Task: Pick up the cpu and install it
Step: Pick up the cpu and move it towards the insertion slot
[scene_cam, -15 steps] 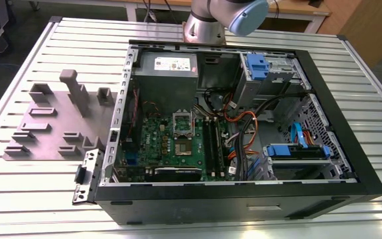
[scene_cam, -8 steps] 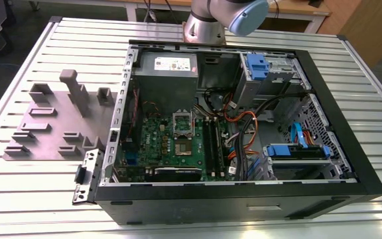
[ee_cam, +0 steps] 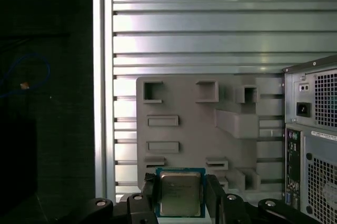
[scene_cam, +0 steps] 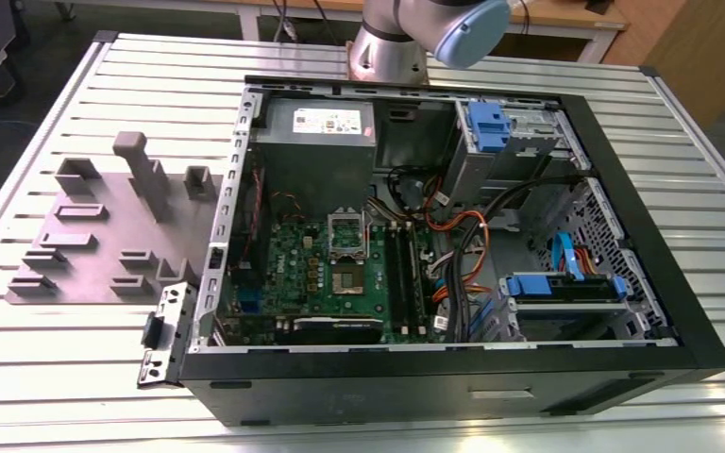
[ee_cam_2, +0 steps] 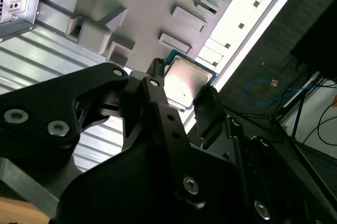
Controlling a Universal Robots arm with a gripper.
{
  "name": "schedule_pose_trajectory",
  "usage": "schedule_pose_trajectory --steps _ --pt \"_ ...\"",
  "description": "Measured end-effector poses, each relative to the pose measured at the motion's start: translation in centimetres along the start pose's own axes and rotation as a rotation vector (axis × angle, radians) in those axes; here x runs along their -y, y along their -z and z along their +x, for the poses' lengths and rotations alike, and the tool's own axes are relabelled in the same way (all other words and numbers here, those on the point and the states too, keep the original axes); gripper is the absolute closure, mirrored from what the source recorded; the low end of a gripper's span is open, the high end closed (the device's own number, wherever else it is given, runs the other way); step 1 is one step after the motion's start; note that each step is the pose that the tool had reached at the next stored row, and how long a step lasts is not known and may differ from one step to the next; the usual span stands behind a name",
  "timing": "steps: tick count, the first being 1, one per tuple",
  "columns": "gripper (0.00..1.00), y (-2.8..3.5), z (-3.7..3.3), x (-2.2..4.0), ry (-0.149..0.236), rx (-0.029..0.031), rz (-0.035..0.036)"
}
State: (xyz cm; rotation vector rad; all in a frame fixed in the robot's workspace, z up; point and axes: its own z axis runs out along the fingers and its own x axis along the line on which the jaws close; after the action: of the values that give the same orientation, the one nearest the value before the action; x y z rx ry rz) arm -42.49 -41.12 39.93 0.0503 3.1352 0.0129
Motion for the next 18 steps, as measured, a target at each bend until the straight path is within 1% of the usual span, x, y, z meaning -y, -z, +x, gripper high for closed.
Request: schedule_pose_trajectory --steps 3,6,9,10,12,14,18 --pt "0.53 -0.07 -0.13 0.26 -0.004 0.0 0.0" --pt "0.53 -0.11 -0.48 0.39 -0.008 0.0001 0.0" --pt "0.53 -0.16 -1.03 0.42 -0.011 -0.0001 0.0001" --pt "0.53 -0.18 -1.45 0.42 -0.012 -0.0003 0.0002" --pt "0.53 -0.19 -1.74 0.41 -0.013 -0.0003 0.0001" --pt "0.53 -0.19 -1.86 0.41 -0.014 -0.0003 0.0001" --pt "0.53 -0.19 -1.88 0.41 -0.014 -0.0003 0.0002"
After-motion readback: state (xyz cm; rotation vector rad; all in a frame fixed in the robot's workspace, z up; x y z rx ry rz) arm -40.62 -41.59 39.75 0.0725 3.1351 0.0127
